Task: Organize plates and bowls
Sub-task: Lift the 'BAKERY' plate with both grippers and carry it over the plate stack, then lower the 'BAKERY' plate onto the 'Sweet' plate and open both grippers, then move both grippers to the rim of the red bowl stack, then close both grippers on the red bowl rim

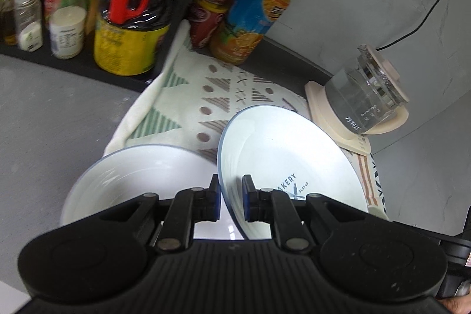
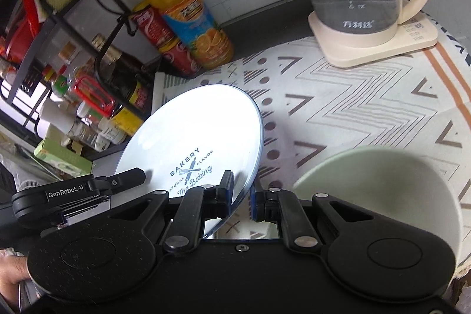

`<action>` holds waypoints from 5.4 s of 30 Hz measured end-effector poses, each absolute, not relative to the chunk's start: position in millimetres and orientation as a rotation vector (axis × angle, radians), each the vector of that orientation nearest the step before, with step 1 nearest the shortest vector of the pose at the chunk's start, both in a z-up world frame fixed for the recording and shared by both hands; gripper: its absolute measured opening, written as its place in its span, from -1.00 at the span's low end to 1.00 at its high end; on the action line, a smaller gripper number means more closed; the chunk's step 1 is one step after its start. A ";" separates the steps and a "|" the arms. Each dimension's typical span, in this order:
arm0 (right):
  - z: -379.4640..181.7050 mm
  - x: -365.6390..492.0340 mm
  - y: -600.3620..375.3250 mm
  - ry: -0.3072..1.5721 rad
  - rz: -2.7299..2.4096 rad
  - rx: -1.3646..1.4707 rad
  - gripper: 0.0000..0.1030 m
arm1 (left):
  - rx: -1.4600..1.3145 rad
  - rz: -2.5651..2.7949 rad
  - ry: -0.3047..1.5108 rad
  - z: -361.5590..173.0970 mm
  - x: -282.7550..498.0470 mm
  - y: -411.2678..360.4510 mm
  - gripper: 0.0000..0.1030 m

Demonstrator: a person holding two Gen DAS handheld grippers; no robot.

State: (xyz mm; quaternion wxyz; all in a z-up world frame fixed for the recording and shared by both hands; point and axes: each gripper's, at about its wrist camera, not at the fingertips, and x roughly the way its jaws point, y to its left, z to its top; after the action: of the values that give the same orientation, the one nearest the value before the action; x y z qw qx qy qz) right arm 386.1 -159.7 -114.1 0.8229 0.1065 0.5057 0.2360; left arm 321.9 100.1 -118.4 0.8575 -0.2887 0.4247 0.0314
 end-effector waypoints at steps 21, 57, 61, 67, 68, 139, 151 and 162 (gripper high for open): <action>-132.2 348.2 -114.0 1.143 0.529 0.119 -0.77 | -0.678 0.135 0.938 -152.8 272.0 135.1 -0.77; -157.1 333.7 -89.9 1.158 0.585 -0.066 -0.76 | -0.688 0.263 1.009 -188.9 252.7 133.0 -0.69; -159.4 335.0 -89.9 1.168 0.594 -0.060 -0.73 | -0.665 0.285 1.000 -187.3 252.3 134.3 -0.70; -165.5 331.7 -87.4 1.198 0.606 -0.050 -0.65 | -0.624 0.337 0.976 -180.8 251.0 141.8 -0.75; -166.1 329.9 -86.7 1.201 0.609 -0.053 -0.64 | -0.620 0.341 0.972 -179.6 251.2 143.4 -0.76; -130.5 304.1 -295.6 0.970 0.132 0.312 0.57 | -0.427 -0.129 1.023 -126.6 334.0 -37.1 0.23; -159.2 327.7 -303.6 1.055 0.159 0.349 -0.05 | -0.450 -0.139 1.107 -152.8 352.9 -55.2 -0.35; -174.7 339.3 -304.0 1.101 0.171 0.339 -0.25 | -0.447 -0.141 1.118 -163.9 361.6 -61.2 -0.44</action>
State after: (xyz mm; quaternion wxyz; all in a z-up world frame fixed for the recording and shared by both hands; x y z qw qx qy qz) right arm 339.3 -304.0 -174.7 0.8352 0.1600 0.5199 0.0808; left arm 361.6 -61.2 -163.9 0.8218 -0.2102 0.5254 -0.0663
